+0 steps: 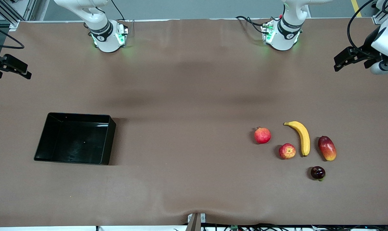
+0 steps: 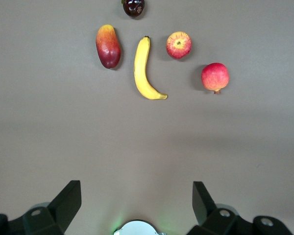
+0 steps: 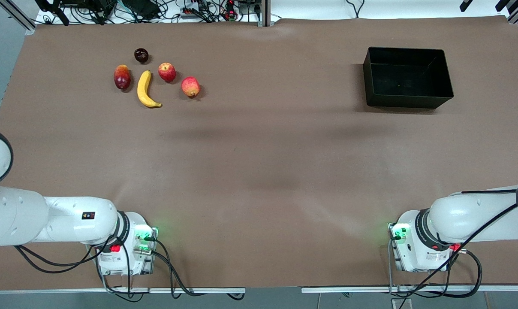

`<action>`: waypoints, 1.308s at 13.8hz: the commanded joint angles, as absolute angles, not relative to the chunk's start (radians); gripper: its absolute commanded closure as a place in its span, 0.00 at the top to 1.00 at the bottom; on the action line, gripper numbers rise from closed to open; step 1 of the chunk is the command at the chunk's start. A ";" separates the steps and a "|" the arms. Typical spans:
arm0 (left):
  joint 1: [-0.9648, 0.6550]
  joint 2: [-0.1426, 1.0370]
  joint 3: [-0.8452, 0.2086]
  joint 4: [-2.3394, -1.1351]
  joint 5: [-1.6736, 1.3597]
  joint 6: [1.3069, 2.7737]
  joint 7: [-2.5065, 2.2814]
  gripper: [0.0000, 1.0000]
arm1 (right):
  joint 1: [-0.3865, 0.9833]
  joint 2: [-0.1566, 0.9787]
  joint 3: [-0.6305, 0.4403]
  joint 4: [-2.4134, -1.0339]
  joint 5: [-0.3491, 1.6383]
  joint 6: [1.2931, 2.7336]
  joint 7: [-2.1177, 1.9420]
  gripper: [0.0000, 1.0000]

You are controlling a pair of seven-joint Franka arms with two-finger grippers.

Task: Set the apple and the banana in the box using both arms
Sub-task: 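Reach the left gripper to the apple while the right gripper reaches the tray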

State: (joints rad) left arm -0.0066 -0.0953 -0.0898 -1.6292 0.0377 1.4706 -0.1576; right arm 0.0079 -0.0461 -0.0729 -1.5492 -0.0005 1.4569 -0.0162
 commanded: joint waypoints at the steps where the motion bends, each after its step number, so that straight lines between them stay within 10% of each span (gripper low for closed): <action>1: -0.005 -0.022 -0.089 -1.582 0.037 1.454 -0.138 1.00 | 0.005 -0.052 -0.071 -1.563 -0.012 1.459 -0.005 1.00; 6: 0.003 0.109 -0.089 -1.605 0.038 1.641 -0.144 1.00 | 0.002 -0.045 -0.071 -1.606 -0.014 1.494 -0.006 1.00; 18: -0.012 0.486 -0.092 -1.657 0.031 2.092 -0.155 1.00 | -0.187 0.110 -0.071 -1.956 -0.040 2.122 -0.286 1.00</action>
State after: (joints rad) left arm -0.0006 0.4482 -0.0902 -1.6644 0.0377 2.0518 -0.1577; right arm -0.1068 0.0482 -0.0826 -1.9610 -0.0292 2.0489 -0.1556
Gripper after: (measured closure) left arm 0.000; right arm 0.000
